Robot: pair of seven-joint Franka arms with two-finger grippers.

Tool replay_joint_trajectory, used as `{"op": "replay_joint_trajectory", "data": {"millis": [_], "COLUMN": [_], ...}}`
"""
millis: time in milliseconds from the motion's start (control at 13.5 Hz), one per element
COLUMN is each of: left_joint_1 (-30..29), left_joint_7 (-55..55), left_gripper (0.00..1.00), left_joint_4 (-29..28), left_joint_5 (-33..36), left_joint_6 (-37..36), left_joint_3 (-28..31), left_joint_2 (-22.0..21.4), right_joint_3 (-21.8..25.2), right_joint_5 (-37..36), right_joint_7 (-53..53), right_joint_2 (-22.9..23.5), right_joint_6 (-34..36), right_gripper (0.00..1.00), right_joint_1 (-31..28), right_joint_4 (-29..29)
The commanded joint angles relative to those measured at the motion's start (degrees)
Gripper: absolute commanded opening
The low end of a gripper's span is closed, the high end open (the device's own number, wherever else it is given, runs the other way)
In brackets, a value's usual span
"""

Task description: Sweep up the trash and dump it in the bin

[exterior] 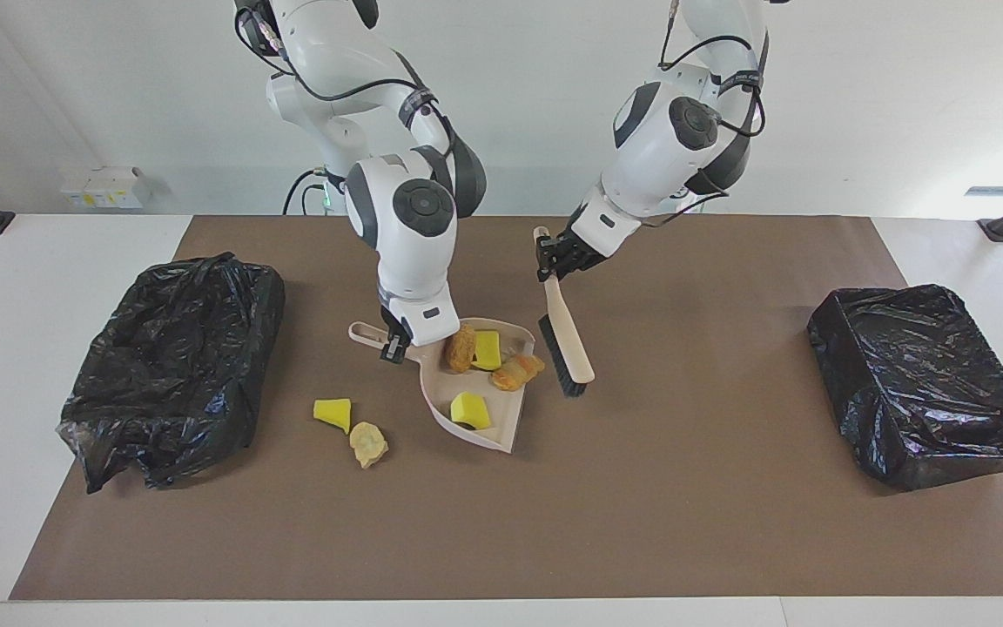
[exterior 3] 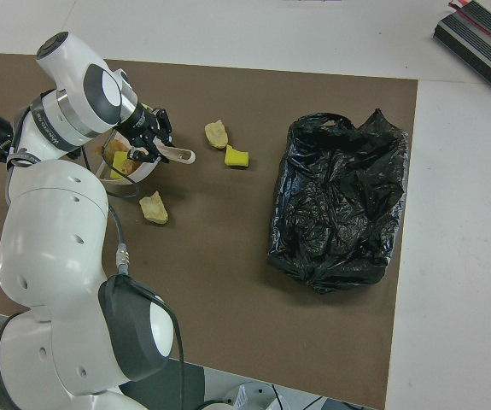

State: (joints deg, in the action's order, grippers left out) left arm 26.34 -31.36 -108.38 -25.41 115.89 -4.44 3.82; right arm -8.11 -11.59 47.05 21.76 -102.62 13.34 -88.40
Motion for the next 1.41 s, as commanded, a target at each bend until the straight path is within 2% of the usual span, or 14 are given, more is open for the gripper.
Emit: {"op": "replay_joint_trajectory", "data": {"millis": [0, 296, 444, 592, 739, 887, 1035, 1331], "left_joint_1": [-4.8, -6.1, -4.6, -0.1, 5.4, 11.0, 17.0, 22.9], "left_joint_7": [0.2, -0.6, -1.8, -3.4, -7.3, -10.3, -13.0, -17.2], "left_gripper": [0.0, 0.0, 0.0, 0.0, 0.0, 0.0, 0.0, 0.0], "left_joint_4": [2.5, 1.4, -4.5, -10.9, -17.9, -22.9, -26.5, -36.8], "left_joint_5": [2.6, 9.0, 9.8, 9.8, 9.8, 9.8, 9.8, 9.8], "left_joint_6": [-6.3, -12.0, -11.0, -9.1, -3.2, 1.6, 4.2, 15.1], "left_joint_3": [-0.1, 0.3, 0.1, 0.0, -0.1, -0.1, -0.2, -1.7], "left_joint_2": [0.3, -1.1, -4.9, -8.5, -11.7, -12.9, -14.1, -18.1], "right_joint_3": [-0.6, -0.5, -0.5, -0.4, 0.1, 0.4, 0.6, 0.6], "right_joint_5": [3.2, 5.3, 6.1, 6.1, 6.1, 4.4, -5.2, -19.3], "right_joint_7": [2.3, 9.4, 15.5, 22.4, 29.8, 38.9, 44.4, 46.4], "right_joint_2": [-2.9, -7.0, -9.7, -11.6, -12.3, -12.6, -13.1, -12.8], "right_joint_6": [0.1, 6.4, 10.0, 12.6, 15.8, 15.9, 13.5, 4.4], "right_gripper": [0.0, 0.0, 0.0, 0.0, 0.0, 0.0, 0.0, 0.0], "right_joint_1": [-4.5, -11.2, -16.3, -22.5, -29.4, -37.4, -39.8, -39.2], "right_joint_4": [-0.4, 0.9, 1.2, 1.2, 3.0, 2.8, 2.2, -3.9]}}
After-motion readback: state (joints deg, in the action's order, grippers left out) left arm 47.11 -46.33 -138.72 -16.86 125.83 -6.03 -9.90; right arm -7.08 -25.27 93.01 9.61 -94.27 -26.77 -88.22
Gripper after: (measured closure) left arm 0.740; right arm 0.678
